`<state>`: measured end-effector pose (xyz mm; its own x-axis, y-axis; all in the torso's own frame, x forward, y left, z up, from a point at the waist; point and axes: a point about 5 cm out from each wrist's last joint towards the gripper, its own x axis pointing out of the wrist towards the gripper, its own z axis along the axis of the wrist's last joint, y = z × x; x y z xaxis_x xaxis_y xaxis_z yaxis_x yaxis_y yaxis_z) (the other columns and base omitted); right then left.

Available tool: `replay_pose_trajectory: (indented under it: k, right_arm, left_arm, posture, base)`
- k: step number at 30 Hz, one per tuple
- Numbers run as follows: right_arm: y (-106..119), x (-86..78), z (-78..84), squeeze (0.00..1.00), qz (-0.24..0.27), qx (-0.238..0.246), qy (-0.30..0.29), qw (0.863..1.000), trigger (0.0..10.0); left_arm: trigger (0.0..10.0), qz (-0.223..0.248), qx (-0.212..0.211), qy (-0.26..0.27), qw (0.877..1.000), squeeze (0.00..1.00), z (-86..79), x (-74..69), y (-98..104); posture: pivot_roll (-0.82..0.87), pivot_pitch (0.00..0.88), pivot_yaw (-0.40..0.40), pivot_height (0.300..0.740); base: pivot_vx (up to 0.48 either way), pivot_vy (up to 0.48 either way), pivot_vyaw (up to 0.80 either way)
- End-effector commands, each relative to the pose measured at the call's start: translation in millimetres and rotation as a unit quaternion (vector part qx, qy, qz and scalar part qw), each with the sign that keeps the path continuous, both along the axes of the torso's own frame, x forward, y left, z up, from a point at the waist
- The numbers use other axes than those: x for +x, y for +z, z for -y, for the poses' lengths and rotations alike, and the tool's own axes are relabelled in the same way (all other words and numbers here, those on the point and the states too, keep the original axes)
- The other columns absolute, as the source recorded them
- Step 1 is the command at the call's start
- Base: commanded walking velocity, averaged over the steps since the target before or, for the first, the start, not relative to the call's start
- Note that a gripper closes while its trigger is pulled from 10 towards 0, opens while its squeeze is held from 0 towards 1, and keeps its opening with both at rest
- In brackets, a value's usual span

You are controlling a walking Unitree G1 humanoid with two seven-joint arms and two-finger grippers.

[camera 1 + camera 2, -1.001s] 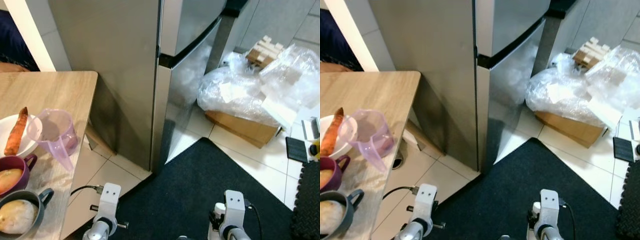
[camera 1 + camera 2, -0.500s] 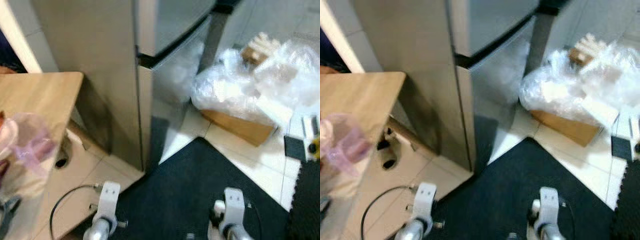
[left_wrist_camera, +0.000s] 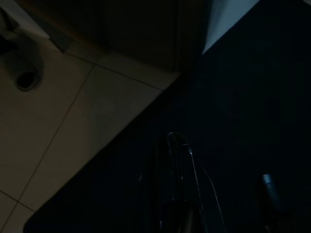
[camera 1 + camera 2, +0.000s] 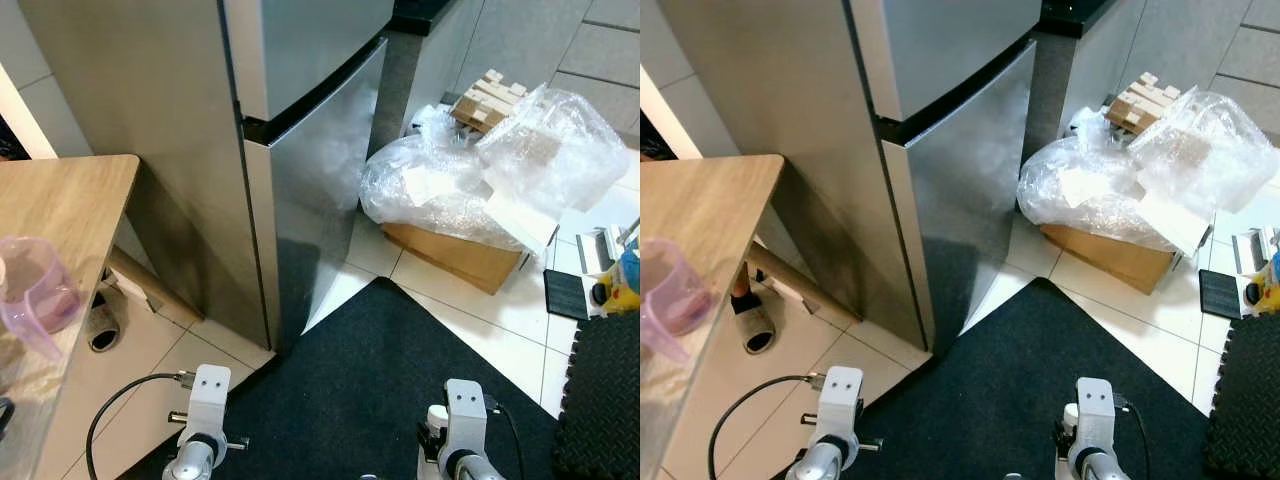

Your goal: Restocking fridge

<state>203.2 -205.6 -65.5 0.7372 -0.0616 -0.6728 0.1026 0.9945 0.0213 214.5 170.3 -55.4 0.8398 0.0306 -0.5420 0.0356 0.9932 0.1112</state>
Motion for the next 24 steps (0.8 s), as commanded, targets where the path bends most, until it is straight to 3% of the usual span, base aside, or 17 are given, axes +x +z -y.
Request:
replay_pose_trajectory:
  k: [1,17,24]
  right_arm:
    - [-2.3,-3.8,0.4,0.00,-0.007,0.002,-0.006,1.000,10.0]
    - [-2.5,-4.7,1.0,0.00,-0.005,-0.001,-0.009,1.000,10.0]
    - [-2.5,-5.0,1.9,0.00,-0.006,-0.002,-0.009,1.000,10.0]
  left_arm:
    - [10.0,-0.003,0.009,0.004,1.000,0.00,-7.4,-2.8,-0.9]
    - [10.0,-0.004,-0.004,0.000,1.000,0.00,-2.6,-0.9,-0.7]
    - [10.0,-0.005,-0.008,-0.015,1.000,0.00,1.8,-1.7,-1.4]
  posture:
    - [-0.12,0.108,0.001,0.740]
    - [-0.12,0.110,0.003,0.740]
    - [-0.12,0.110,0.002,0.740]
  base:
    - [0.349,0.000,0.00]
    - [0.349,0.000,0.00]
    - [0.070,0.000,0.00]
